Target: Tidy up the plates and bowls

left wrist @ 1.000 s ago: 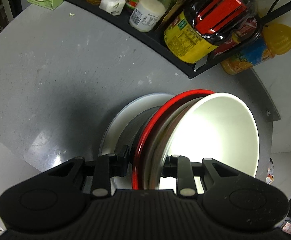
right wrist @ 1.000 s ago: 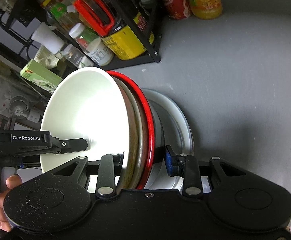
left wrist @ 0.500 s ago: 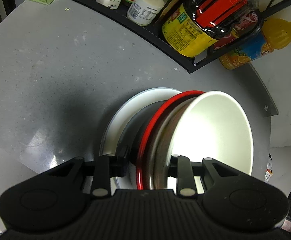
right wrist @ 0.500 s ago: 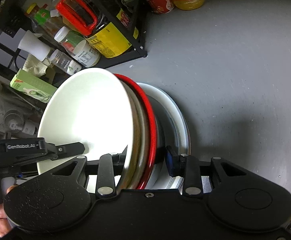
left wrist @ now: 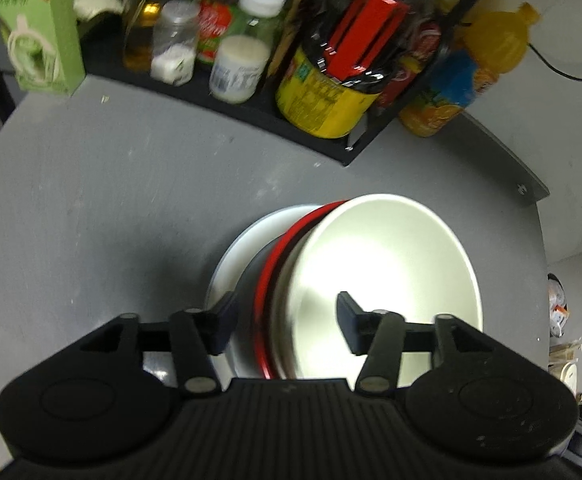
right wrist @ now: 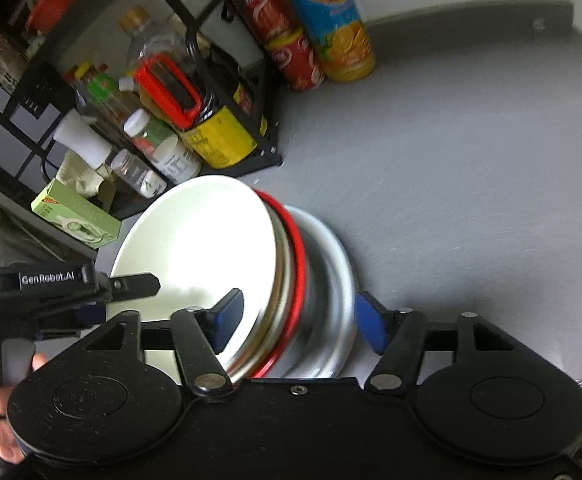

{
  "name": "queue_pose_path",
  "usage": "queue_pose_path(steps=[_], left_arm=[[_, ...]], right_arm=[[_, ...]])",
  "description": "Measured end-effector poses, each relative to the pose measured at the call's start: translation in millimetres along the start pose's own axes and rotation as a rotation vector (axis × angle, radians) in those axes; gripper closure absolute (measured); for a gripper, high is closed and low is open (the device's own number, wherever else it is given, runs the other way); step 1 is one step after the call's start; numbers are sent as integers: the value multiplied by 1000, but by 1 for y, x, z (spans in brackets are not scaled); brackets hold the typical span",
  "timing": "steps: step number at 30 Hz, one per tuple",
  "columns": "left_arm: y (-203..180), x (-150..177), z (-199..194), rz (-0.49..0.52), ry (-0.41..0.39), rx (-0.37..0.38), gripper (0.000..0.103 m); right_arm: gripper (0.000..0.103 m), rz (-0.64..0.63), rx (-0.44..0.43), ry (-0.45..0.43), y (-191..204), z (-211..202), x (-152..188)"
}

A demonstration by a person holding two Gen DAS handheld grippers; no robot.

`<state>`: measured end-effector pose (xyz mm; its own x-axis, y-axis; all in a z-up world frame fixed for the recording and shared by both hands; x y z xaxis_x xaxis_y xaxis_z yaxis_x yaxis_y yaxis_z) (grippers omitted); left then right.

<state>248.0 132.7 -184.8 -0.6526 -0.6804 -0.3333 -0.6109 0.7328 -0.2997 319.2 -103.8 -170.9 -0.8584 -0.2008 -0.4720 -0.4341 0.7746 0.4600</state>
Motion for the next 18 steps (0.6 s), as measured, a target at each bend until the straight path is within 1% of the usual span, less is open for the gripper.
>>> queue_pose_path(steps=[1,2,4,6,7,9,12,16,18], left_arm=[[-3,-1,-2,19,-5,-5,38],[-6,-1,-4,34,-7,-11,35],[-12,-1,-8,58,-13,-21,26],[-18,-1,-13,80,-23,-14,22],[-21,0,-16,95,-29,-8,20],[-29,2,-24,136,-53,7,19],[-37,8,-38,167,-98,31,13],[-47,19,-54,206,-110,37,12],[-51,26,-65,231,-128,46,11]], right_arm=[[32,-6,9,-18,-2,-6,-1],[26,-5,18,-34,-4,-12,-2],[20,4,37,-68,-10,-23,-5],[18,4,56,-101,-14,-36,-7],[14,3,68,-117,-17,-43,-8],[12,-1,87,-146,-24,-59,-8],[6,-2,108,-186,-31,-81,-4],[0,15,141,-250,-44,-113,8],[0,24,161,-273,-49,-125,15]])
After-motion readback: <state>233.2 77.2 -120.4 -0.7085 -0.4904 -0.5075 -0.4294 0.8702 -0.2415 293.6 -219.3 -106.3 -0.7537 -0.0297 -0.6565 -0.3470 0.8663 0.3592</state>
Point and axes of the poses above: each gripper's, at about its wrist camera, not at the fingertips, and z roughly the way its jaws point, y to its left, x to its underside, the point moved 6 cm from there along z, roughly the way its jaws point, and after that the axes turned 1 degree about -x, right-handed, at the moved point
